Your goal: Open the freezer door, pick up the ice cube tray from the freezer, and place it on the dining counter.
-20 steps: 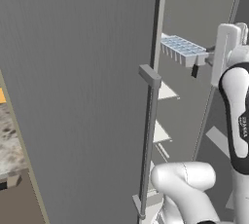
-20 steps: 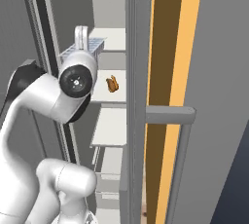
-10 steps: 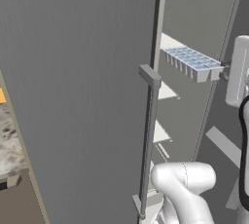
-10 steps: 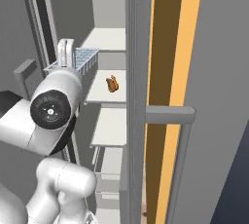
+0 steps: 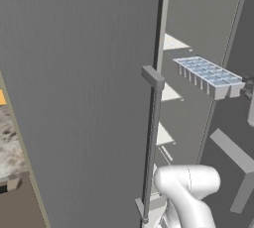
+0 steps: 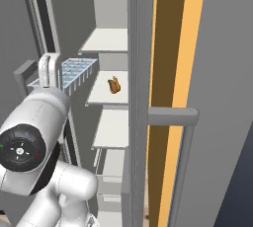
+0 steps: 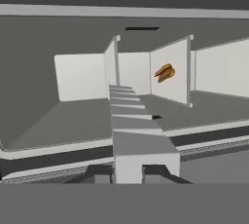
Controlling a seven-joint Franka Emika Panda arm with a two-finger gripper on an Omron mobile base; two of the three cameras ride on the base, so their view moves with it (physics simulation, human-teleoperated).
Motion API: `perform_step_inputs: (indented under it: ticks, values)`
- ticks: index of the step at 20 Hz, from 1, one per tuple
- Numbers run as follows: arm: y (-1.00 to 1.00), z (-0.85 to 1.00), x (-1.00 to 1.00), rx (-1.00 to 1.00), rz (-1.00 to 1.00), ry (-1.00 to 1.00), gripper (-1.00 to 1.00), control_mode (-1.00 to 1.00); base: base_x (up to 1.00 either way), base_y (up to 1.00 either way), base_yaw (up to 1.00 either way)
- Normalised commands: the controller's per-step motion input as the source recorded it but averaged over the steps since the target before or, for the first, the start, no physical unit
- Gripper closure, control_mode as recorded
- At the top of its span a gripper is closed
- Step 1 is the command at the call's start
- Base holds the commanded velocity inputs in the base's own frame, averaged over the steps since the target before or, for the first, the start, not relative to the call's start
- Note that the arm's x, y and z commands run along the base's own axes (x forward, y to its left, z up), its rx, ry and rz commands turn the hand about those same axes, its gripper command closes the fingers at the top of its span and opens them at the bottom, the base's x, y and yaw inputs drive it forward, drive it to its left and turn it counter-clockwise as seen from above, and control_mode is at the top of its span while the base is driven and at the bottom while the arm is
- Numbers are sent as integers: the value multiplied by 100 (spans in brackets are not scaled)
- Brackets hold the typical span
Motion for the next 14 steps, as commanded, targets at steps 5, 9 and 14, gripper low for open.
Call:
perform_step_inputs:
  ticks: [5,9,14]
  values:
    - [0,0,-48,0,0,0,100,-100,0,0,0]
    - [0,0,-43,0,0,0,100,-100,0,0,0]
    - [0,0,-27,0,0,0,100,-100,0,0,0]
